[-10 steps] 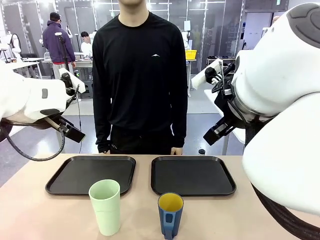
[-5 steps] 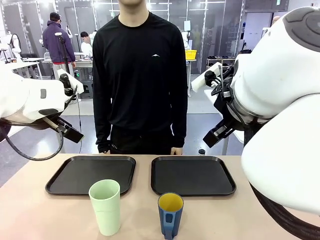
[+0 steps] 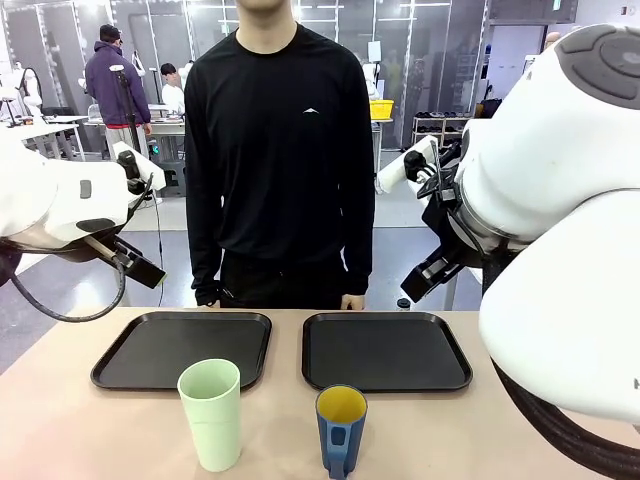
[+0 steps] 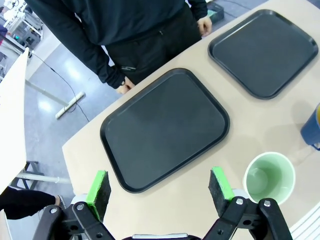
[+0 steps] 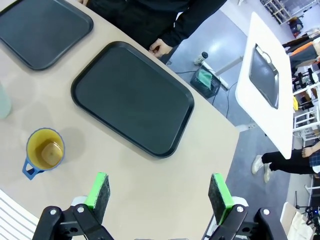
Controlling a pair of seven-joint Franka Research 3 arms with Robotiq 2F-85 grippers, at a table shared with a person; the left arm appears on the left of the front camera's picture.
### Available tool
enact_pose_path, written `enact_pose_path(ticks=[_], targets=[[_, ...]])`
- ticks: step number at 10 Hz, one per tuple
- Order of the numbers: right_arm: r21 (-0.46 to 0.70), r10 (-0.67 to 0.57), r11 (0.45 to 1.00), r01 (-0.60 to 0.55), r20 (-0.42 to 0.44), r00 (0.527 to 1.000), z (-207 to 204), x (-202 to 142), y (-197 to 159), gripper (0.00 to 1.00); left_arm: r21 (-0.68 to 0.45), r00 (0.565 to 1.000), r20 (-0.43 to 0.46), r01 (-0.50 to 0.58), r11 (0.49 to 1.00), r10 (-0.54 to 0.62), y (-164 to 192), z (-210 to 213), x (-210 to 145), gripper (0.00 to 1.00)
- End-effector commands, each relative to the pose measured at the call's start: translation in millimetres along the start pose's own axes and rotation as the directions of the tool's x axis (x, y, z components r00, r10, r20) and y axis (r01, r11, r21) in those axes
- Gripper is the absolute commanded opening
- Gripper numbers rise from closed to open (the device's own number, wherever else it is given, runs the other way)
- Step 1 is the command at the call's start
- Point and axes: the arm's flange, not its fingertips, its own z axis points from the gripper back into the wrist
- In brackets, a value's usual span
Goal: Sort and store the cups by type.
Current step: Pick up the Reusable plastic cup.
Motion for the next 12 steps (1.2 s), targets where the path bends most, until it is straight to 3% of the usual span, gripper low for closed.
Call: enact_pose_path(ticks=[1,2,4,7,9,12], targets=[[0.05,-0.053,0.997,0.054,-0.02,0.998,-25.6,-8.3,-11.3,1.0,0.011,0.999,-0.042,-0.016,1.0,0.017,1.8,-16.6,-22.4,1.0],[0.116,-0.056,0.991,0.059,-0.027,0.998,-43.8,-11.4,-19.2,1.0,0.005,0.996,-0.073,-0.044,0.999,0.044,10.0,-30.6,-30.1,1.0],[0.14,-0.095,0.985,0.105,-0.076,0.993,-85.4,-16.5,-30.4,1.0,-0.002,0.987,-0.144,-0.074,0.997,0.073,29.4,-65.8,-51.6,1.0],[0.132,-0.153,0.977,0.17,-0.13,0.98,-141.7,-22.8,-44.1,1.0,-0.009,0.979,-0.17,-0.118,0.993,0.115,44.9,-110.7,-75.4,1.0],[0.143,-0.192,0.965,0.221,-0.189,0.963,-168.6,-24.9,-53.3,1.0,0.013,0.968,-0.208,-0.14,0.99,0.14,60.9,-132.5,-90.0,1.0],[0.17,-0.229,0.949,0.266,-0.21,0.951,-183.2,-33.2,-62.2,1.0,0.061,0.927,-0.27,-0.252,0.966,0.259,86.6,-149.6,-112.4,1.0]])
